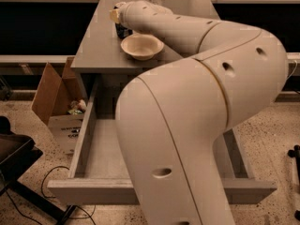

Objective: Pick pepsi can from top drawer and place on counter

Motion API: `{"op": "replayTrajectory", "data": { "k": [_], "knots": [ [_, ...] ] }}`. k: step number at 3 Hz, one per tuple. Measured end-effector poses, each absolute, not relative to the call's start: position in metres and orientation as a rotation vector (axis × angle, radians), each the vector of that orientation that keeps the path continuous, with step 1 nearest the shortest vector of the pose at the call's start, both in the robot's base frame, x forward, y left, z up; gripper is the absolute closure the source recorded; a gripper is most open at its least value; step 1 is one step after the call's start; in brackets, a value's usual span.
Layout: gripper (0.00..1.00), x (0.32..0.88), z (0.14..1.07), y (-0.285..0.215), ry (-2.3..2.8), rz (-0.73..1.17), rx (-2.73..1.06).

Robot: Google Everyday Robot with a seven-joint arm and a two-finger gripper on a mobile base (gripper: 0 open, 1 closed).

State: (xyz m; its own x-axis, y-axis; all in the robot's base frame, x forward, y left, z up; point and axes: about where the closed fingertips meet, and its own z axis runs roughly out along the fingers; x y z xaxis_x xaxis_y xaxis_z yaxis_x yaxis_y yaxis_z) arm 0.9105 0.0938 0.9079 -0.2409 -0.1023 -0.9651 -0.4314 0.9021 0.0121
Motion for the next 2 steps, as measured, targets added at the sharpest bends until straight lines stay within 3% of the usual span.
{"op": "replayTrajectory", "data": {
  "k": [2],
  "knots": [
    [0.0, 0.905, 0.947, 0.08, 1.773, 0.385, -0.461]
  ]
}}
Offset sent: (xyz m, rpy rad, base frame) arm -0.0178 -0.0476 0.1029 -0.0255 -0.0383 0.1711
